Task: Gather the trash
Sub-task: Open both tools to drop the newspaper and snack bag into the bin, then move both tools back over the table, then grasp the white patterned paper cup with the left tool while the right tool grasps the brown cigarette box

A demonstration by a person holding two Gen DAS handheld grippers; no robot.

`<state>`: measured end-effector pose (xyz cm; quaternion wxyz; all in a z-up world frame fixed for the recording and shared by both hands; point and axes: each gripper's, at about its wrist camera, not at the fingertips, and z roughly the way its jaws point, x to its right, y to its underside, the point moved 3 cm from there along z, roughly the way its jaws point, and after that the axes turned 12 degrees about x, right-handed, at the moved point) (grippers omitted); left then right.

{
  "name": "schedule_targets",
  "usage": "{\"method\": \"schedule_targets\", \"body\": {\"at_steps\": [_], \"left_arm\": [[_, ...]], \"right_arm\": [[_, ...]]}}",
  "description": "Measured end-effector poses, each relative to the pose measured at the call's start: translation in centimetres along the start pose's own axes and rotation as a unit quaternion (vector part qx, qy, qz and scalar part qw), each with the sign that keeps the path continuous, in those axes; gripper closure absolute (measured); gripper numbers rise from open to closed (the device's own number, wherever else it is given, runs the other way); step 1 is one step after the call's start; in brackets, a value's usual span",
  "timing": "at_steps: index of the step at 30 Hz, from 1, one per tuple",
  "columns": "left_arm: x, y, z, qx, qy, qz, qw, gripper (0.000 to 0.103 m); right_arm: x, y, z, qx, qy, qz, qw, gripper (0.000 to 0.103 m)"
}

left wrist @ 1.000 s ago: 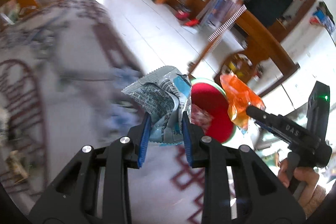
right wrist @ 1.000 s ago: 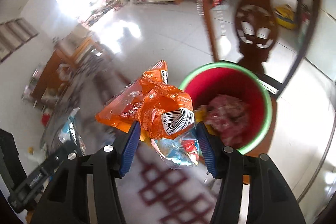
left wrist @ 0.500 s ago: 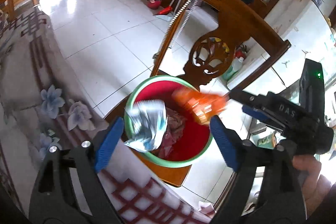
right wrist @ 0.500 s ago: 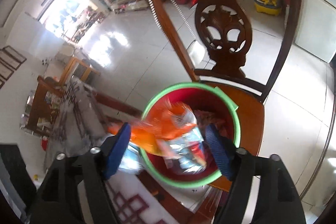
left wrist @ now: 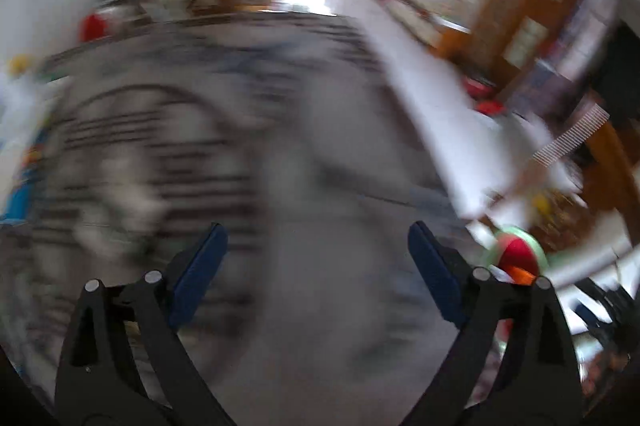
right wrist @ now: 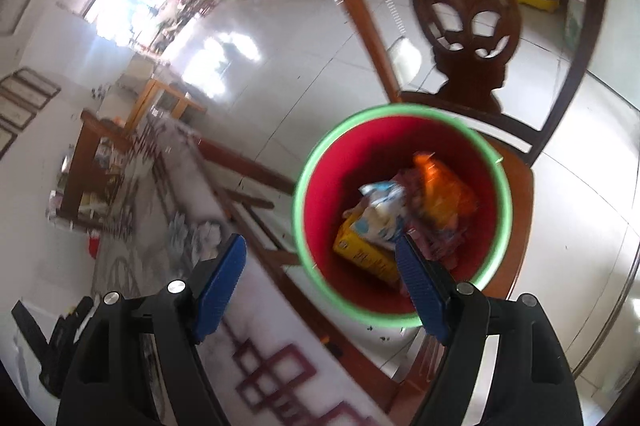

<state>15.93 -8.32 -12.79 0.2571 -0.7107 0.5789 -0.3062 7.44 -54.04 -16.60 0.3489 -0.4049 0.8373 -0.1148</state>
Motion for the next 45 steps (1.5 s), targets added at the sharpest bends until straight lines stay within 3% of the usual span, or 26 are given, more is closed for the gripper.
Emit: {"method": "schedule_targets", "body": {"at_steps": [3,6,9,13,15,17,18,22,26,33,41,43,45], "left_arm": [[-7.2,-0.8,0.9,-0.010,-0.068,-0.027,0.9973,0.013],[-11.3,-0.6,2.3,-0.043,-0.098,-0.019,0.9941,0.013],[-13.4,0.1,4.3,-0.082,-0.094,0.005,0.9922,0.013],[-13.8,1.1,6.0,-0.103,-0.056,0.047,0.9920,0.013],[-13.5,1.4,6.7,-0.109,-0.044,0.067,0.9908,0.025],[-13.5,1.7,7.3,-0.125,-0.027,0.070,0.9892,0.060],[-13.6,1.7,7.4,-0.128,-0.019,0.065,0.9895,0.060],[-14.9,1.8,5.2,-0.108,0.002,0.042,0.9933,0.061],[-17.5,1.7,1.6,-0.074,-0.004,0.020,0.9971,0.061],[-22.1,1.6,-3.7,-0.028,-0.033,-0.025,0.9987,0.061],[-23.7,2.0,-6.4,-0.012,-0.031,-0.031,0.9990,0.060],[-23.6,2.1,-6.8,-0.008,-0.025,-0.032,0.9991,0.060],[-23.4,2.1,-7.0,-0.005,-0.020,-0.030,0.9993,0.060]], "right_arm": [[-2.4,1.5,0.5,-0.014,-0.011,-0.019,1.000,0.029],[-5.2,3.1,0.8,-0.027,-0.023,-0.039,0.999,0.029],[-8.2,5.3,1.3,-0.045,-0.038,-0.058,0.997,0.029],[-14.0,9.4,2.0,-0.076,-0.067,-0.105,0.989,0.028],[-16.4,11.1,2.3,-0.092,-0.080,-0.126,0.984,0.026],[-19.8,13.8,2.7,-0.116,-0.098,-0.158,0.976,0.025],[-21.2,14.8,2.9,-0.124,-0.105,-0.172,0.972,0.025],[-27.2,20.0,3.7,-0.160,-0.136,-0.249,0.946,0.023],[-32.1,24.5,5.4,-0.193,-0.151,-0.306,0.920,0.021],[-37.6,30.0,8.1,-0.173,-0.123,-0.345,0.914,0.018],[-39.1,34.3,10.6,-0.172,-0.069,-0.389,0.903,0.013],[-39.0,34.4,10.8,-0.163,-0.069,-0.394,0.902,0.016],[-38.9,34.0,10.4,-0.148,-0.077,-0.393,0.904,0.025]]}}
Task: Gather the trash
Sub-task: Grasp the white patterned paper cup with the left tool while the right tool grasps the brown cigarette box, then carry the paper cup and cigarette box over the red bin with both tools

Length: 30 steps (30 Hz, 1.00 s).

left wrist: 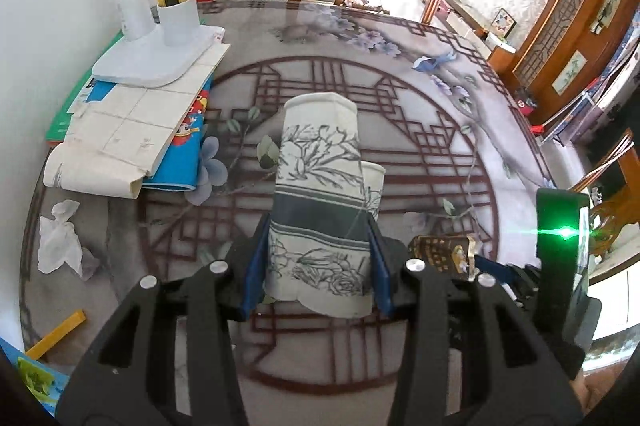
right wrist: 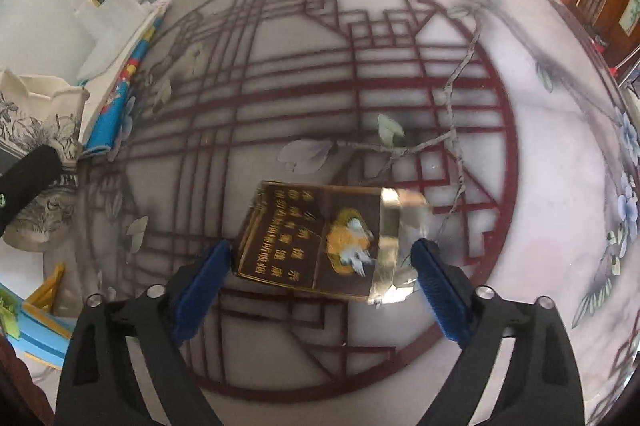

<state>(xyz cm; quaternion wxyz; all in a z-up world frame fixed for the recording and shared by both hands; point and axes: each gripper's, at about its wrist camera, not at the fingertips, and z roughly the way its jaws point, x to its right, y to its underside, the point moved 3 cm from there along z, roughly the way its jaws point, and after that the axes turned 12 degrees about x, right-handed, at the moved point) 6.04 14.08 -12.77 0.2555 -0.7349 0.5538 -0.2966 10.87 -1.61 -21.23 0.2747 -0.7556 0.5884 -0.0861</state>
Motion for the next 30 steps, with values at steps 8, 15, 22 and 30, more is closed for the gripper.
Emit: {"method": "schedule_targets", "body": {"at_steps": [8,15,22,30], "left_arm": [[2.1,-0.8,-1.0,0.016,0.026,0.014,0.9994,0.060],[5.4,-1.2,-2.1,0.027,0.053,0.035,0.9976,0.060],[9.2,-1.1,-2.4,0.024,0.082,0.047,0.9952,0.060],[13.1,-0.3,-2.8,0.021,0.096,0.074,0.9924,0.060]], "right_arm": [[1.8,-1.3,-4.7,0.045,-0.028,0.034,0.998,0.025],[5.7,-1.6,-10.1,0.088,-0.026,0.073,0.993,0.025],[9.2,-0.9,-14.8,0.133,0.009,0.063,0.989,0.025],[13.4,0.8,-17.3,0.147,0.026,0.087,0.985,0.025]]}}
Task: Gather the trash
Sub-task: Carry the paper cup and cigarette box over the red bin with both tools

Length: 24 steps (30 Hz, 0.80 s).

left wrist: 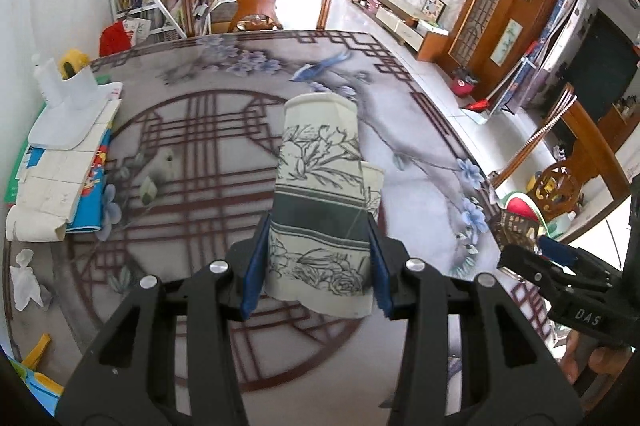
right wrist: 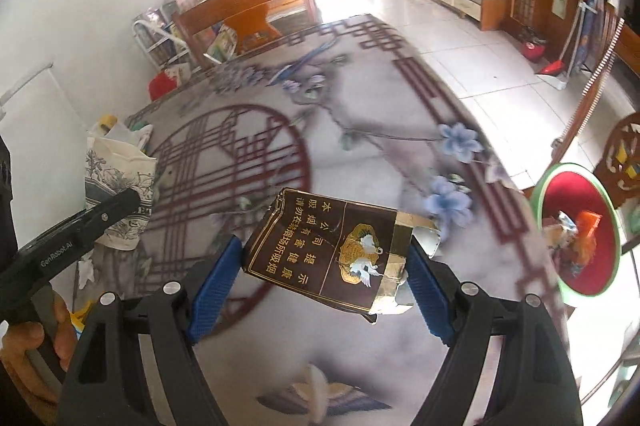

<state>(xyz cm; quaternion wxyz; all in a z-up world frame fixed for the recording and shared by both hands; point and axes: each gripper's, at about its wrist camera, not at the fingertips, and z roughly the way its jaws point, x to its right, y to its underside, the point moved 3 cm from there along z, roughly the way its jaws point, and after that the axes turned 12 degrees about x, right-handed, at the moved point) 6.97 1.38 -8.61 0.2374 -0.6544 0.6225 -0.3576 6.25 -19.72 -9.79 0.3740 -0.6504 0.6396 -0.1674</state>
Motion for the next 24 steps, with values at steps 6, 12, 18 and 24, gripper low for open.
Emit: {"method": "schedule_targets", "body": {"at_steps": [6,12,18,24], "left_arm": [[2.8,0.3,0.5,-0.007,0.016,0.008,0.9998,0.060],[6.7,0.3,1.3,-0.011,0.038,0.023,0.9989,0.060],[11.1,0.2,2.6,-0.016,0.061,0.042,0.9971,0.060],[16.1,0.0,4.3,-0.021,0.082,0.058,0.9947,0.060]], "right_arm": [[3.3,0.2,-1.3,0.006,0.023,0.013,1.000,0.025],[7.2,0.0,-2.8,0.014,0.044,0.037,0.998,0.025],[11.3,-0.5,-4.4,0.025,0.063,0.058,0.996,0.025],[15.9,-1.3,-5.8,0.036,0.079,0.073,0.993,0.025]]}}
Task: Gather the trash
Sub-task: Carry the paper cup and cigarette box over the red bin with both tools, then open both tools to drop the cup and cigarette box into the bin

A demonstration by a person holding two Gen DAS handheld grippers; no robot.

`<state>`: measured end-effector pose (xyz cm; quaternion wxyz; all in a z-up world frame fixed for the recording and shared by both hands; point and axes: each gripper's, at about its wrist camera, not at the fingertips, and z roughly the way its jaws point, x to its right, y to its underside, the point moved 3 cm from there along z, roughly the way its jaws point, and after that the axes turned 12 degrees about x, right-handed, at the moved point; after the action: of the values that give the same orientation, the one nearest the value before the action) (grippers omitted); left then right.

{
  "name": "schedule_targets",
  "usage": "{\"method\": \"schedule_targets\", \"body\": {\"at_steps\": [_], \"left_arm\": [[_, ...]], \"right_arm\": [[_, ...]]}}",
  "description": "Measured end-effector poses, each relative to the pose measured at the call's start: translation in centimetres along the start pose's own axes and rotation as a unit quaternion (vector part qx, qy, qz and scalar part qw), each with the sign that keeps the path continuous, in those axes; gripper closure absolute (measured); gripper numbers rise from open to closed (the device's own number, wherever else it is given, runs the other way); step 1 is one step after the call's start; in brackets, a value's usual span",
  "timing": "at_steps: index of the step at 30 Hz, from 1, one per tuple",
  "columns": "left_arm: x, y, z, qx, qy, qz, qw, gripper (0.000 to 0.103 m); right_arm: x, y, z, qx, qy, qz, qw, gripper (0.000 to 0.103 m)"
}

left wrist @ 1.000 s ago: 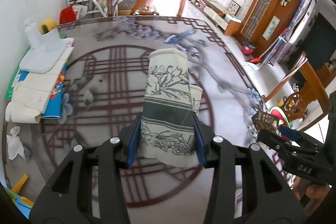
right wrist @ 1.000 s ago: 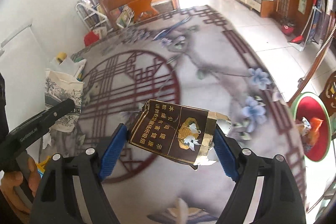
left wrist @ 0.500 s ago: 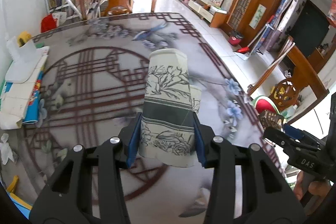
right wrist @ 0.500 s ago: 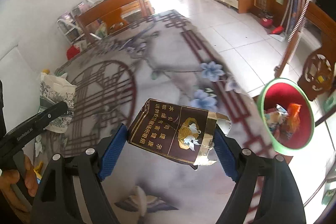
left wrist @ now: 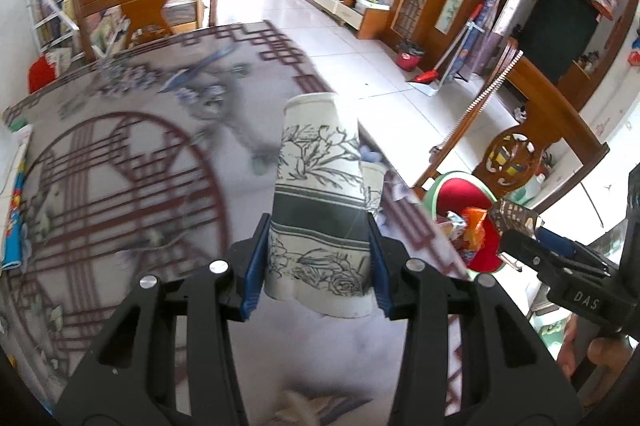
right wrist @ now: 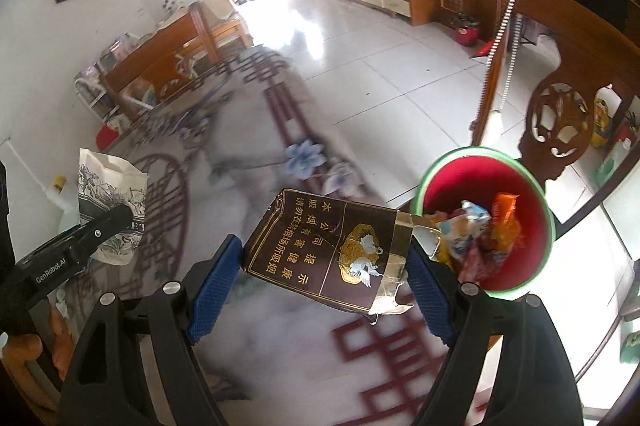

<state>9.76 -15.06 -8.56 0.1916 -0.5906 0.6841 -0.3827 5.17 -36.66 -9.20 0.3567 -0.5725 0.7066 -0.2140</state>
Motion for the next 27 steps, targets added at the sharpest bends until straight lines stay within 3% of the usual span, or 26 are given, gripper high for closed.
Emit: {"method": "schedule_targets", "body": {"at_steps": [9,15,27], "left_arm": [[7.7,-0.9,4.7,-0.019,0.049,0.023,0.9983,0.060],[13.8,-0.4,9.1,-0.065,0.103,0.042,0.9916,0.060],[21.0,1.1,15.2,-0.122,0.131,0.091,0.9796,0.061]], "right_arm": [[7.6,-2.3,-0.1,0.016,0.032,0.028,0.999,0.025],[12.3,-4.1,-0.3,0.026,0.052,0.058,0.997,0.025],[19.8,-5.8,0.7,0.028,0.080,0.118,0.989,0.025]]}}
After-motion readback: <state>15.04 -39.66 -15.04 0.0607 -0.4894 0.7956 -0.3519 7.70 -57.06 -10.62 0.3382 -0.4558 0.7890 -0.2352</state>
